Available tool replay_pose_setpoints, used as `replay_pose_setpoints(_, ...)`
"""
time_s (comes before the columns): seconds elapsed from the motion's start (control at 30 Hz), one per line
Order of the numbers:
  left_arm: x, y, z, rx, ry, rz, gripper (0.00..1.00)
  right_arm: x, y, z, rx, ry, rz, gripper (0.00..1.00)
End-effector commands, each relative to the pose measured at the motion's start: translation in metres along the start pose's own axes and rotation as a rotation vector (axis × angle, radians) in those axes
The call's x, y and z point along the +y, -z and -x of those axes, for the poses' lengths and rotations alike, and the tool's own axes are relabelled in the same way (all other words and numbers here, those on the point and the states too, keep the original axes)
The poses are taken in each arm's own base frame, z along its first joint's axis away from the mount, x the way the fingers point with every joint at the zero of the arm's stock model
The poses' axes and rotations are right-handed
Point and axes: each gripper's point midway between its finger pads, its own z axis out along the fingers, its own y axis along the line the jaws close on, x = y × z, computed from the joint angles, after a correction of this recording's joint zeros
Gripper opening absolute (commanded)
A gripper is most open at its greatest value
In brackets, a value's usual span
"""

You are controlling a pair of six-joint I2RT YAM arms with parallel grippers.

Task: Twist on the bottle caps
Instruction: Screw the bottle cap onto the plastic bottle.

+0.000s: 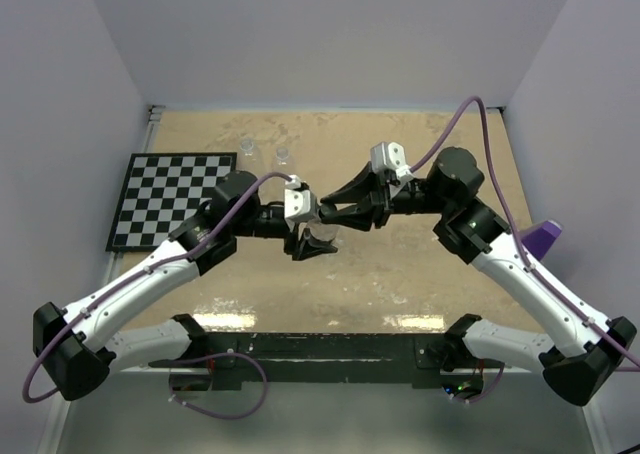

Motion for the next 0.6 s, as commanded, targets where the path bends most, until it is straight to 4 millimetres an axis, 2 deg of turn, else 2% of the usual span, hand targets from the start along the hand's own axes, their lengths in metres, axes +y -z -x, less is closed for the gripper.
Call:
replay_pose_setpoints(0.0, 0.036, 0.010, 0.037, -0.033, -0.039, 0.313, 0.00, -0.028, 0.007, 0.018, -0.017, 0.018, -0.219, 0.00)
replay_pose_setpoints(0.17, 0.057, 0.017, 0.047, -0.047, 0.021, 0.592, 0.00, -0.054, 0.013, 0.005, -0.011, -0.070, -0.437, 0.00)
replay_pose_setpoints(0.27, 0.066, 0.020, 0.048, -0.079, 0.084, 0.696, 0.00, -0.064, 0.014, -0.003, -0.009, -0.112, -0.551, 0.00)
replay_pose_setpoints(0.4, 0.074, 0.026, 0.046, -0.046, 0.087, 0.844, 0.00, -0.084, 0.034, -0.012, -0.010, -0.157, -0.756, 0.00)
replay_pose_setpoints(0.5, 0.075, 0.028, 0.042, -0.029, 0.086, 0.882, 0.00, -0.087, 0.046, -0.015, -0.028, -0.181, -0.824, 0.00)
replay_pose_setpoints(0.57, 0.074, 0.028, 0.039, -0.021, 0.081, 0.876, 0.00, -0.080, 0.041, -0.009, -0.055, -0.173, -0.774, 0.00)
